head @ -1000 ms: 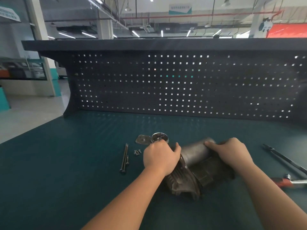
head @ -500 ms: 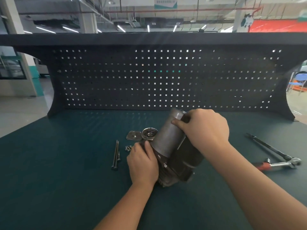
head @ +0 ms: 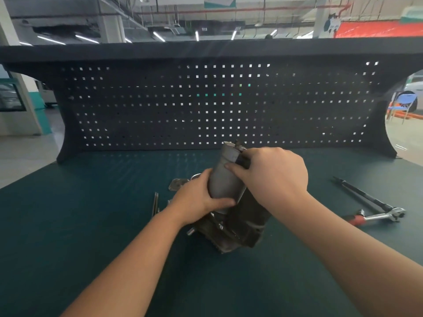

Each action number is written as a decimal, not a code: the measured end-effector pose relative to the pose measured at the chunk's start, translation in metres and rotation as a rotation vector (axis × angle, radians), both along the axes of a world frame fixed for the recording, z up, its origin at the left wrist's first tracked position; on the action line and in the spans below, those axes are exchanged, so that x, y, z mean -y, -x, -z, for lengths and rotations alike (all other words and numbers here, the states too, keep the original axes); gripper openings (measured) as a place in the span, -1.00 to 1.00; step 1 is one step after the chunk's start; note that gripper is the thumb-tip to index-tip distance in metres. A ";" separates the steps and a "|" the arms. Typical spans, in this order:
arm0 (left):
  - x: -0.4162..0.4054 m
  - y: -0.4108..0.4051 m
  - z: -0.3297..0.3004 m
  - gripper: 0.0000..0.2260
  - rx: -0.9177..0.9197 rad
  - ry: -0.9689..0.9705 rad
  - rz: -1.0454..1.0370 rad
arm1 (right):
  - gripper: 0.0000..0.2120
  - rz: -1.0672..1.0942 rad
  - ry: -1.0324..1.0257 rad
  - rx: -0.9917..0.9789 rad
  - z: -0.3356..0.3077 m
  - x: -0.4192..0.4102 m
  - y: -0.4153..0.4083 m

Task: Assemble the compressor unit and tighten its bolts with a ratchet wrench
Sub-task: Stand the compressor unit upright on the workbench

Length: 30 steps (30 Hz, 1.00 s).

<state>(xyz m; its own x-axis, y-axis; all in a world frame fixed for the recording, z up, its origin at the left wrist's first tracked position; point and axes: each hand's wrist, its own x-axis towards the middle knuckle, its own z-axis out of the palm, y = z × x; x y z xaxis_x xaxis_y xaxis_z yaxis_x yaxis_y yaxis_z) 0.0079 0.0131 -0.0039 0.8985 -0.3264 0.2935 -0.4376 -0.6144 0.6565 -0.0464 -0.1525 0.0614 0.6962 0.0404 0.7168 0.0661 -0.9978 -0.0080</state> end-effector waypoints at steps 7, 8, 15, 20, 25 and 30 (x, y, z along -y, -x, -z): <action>0.034 0.012 0.025 -0.31 0.311 0.194 -0.446 | -0.56 -0.051 0.010 -0.083 -0.013 -0.001 -0.004; 0.039 0.015 0.027 -0.31 0.326 0.240 -0.495 | -0.56 -0.084 0.049 -0.073 -0.017 -0.003 -0.005; 0.047 0.025 0.032 -0.28 0.264 0.364 -0.452 | -0.56 -0.169 0.196 0.027 -0.023 -0.003 0.002; 0.049 0.032 0.031 -0.23 0.298 0.334 -0.486 | -0.66 -0.356 0.123 0.168 -0.017 0.008 0.011; 0.048 0.032 0.031 -0.24 0.312 0.359 -0.482 | -0.81 -0.605 -0.183 0.362 -0.008 0.026 0.013; 0.049 0.031 0.030 -0.26 0.303 0.356 -0.487 | -0.82 -0.675 -0.489 0.580 0.029 0.028 0.000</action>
<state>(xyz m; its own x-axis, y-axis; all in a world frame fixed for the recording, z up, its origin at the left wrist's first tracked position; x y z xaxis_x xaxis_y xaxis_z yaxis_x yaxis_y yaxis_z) -0.0229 -0.0360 -0.0339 0.7796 0.2582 0.5705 -0.3626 -0.5567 0.7474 -0.0465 -0.1804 0.0328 0.1755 -0.0913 0.9802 0.7384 -0.6464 -0.1924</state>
